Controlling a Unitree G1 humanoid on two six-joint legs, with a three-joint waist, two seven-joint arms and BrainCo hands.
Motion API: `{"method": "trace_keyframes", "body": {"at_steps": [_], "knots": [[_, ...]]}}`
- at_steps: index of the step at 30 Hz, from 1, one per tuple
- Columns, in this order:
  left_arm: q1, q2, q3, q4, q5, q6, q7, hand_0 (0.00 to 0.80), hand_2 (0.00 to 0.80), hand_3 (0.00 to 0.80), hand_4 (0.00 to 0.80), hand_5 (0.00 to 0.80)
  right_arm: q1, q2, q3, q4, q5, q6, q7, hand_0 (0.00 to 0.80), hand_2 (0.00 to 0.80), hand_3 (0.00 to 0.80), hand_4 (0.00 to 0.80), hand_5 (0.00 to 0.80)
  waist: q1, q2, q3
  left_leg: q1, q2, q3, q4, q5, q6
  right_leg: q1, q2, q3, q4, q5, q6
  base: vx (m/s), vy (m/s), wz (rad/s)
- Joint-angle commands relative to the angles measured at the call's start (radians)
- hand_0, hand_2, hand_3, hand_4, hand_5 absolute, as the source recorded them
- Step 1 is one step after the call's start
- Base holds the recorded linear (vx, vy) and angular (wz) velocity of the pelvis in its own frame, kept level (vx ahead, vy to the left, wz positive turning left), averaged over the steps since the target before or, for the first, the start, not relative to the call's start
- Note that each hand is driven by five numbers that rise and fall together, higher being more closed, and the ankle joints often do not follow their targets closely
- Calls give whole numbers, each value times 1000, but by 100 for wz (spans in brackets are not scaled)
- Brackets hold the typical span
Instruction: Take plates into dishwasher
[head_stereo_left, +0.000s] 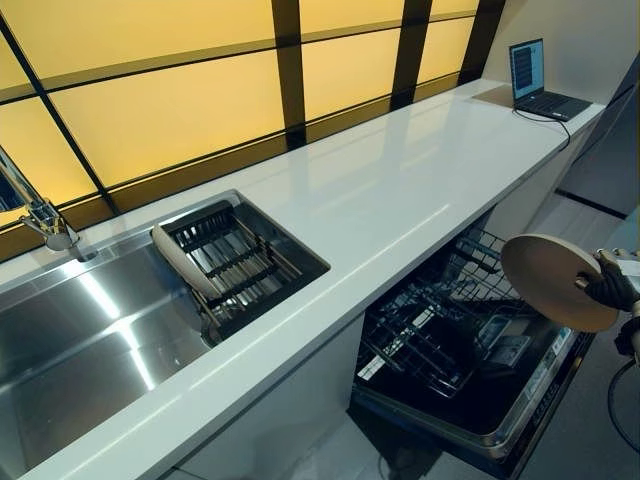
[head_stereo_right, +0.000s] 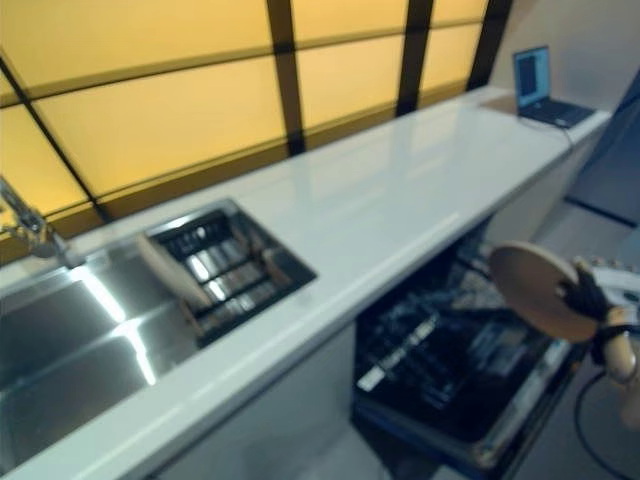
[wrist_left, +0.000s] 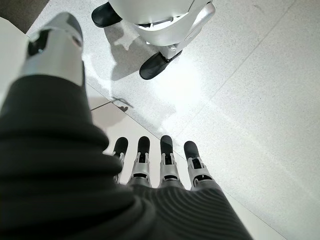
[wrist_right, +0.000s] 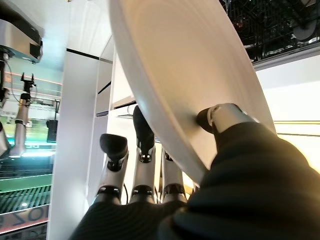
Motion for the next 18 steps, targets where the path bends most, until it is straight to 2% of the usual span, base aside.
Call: {"method": "trace_keyframes", "body": {"at_steps": [1,5,18], "knots": [[2,48,34,58,56,-5,-7,0,0,0,0,0,-66,52,35,-8,-48,-11,-59,800,800,800,800,800,47,-83,-61,13,-22,-42,-4,-27,6,36,-87,-30,1,12,129,6,-10,4],[1,48,35,58,60,-2,-8,0,0,0,0,0,-80,54,58,-24,-61,-23,-51,800,800,800,800,800,52,-82,-61,11,-23,-45,-4,-26,7,35,-89,-36,1,12,129,3,-6,7],[4,51,26,53,78,0,-20,0,0,0,0,0,-220,62,219,-22,-116,40,-2,800,800,800,800,800,87,-79,-58,3,-25,-62,-4,-21,5,38,-99,-60,1,8,128,0,-4,4]]}}
